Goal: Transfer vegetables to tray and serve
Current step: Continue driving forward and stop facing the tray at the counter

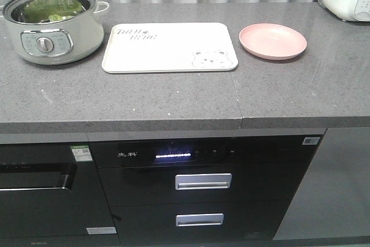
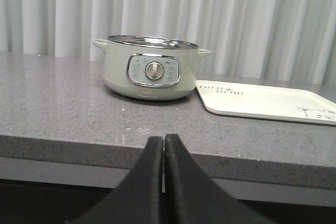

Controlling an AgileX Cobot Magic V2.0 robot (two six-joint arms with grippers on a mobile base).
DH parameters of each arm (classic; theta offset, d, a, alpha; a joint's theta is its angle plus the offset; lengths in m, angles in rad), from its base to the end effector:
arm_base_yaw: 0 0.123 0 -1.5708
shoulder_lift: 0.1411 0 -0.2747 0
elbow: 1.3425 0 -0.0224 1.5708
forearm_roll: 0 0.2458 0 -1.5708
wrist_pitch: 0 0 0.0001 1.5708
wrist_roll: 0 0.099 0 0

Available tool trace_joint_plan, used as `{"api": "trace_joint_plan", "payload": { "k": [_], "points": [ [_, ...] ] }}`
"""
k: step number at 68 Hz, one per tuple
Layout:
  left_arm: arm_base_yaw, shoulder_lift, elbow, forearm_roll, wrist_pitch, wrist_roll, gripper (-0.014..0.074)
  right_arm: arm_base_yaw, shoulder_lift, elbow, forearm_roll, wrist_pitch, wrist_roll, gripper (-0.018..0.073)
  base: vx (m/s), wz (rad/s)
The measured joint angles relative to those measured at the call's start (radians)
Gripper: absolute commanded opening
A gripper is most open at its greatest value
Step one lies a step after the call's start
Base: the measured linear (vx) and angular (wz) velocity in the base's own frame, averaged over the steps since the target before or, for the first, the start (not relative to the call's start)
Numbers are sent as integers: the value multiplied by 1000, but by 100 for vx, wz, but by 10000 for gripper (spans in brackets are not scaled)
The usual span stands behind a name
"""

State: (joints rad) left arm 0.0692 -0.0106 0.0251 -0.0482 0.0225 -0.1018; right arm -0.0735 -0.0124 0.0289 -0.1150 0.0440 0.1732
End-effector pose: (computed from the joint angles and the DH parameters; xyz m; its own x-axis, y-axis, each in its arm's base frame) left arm 0.0699 0.0047 0.2038 0.0597 -0.1457 -0.9875 -0.0598 0.9870 -0.1492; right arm 0.0699 -0.0057 0.2005 0.0314 0.0561 -0.9979 0.0768 0.9953 0.0584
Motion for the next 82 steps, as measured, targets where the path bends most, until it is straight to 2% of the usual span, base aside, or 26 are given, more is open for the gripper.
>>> {"api": "trace_joint_plan", "payload": {
  "k": [82],
  "points": [
    [0, 0, 0, 0, 0, 0, -7, 0, 0, 0, 0, 0, 0, -4, 10, 2]
  ]
}}
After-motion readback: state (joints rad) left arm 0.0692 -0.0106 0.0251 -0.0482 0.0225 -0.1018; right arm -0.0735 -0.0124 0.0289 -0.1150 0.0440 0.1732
